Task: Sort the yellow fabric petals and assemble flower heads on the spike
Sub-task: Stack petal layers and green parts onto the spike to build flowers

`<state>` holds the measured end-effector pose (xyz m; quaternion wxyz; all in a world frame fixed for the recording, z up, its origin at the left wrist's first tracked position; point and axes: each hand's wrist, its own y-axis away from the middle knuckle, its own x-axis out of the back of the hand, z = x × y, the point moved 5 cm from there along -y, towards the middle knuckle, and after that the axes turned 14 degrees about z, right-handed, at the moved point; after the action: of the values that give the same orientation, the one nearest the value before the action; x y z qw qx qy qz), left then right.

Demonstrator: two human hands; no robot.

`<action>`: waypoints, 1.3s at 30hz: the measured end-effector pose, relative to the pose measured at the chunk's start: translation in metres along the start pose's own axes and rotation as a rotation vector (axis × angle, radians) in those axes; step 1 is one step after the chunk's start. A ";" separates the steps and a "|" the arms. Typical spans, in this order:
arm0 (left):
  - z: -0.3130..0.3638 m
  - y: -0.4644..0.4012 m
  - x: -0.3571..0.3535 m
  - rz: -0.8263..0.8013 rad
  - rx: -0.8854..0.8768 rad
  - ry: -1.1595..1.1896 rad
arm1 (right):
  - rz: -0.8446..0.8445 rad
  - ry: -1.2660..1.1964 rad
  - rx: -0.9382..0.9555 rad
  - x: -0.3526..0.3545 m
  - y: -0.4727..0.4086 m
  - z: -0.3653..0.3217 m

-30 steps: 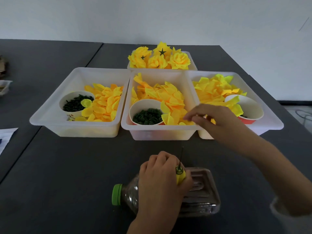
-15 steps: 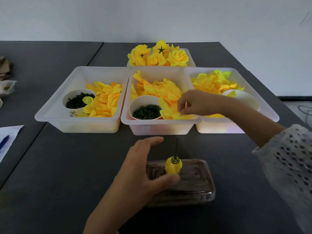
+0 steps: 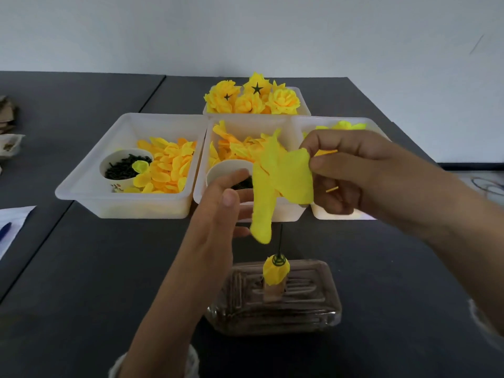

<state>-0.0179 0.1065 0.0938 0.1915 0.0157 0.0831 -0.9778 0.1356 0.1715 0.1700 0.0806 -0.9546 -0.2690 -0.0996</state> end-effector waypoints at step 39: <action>-0.002 0.018 0.026 0.173 -0.581 -0.142 | 0.601 0.591 0.734 -0.003 0.059 0.052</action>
<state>-0.0354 0.0805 0.0874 0.2758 -0.1008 0.3438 -0.8919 0.1719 0.1316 0.1133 0.5044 -0.8300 0.0322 -0.2357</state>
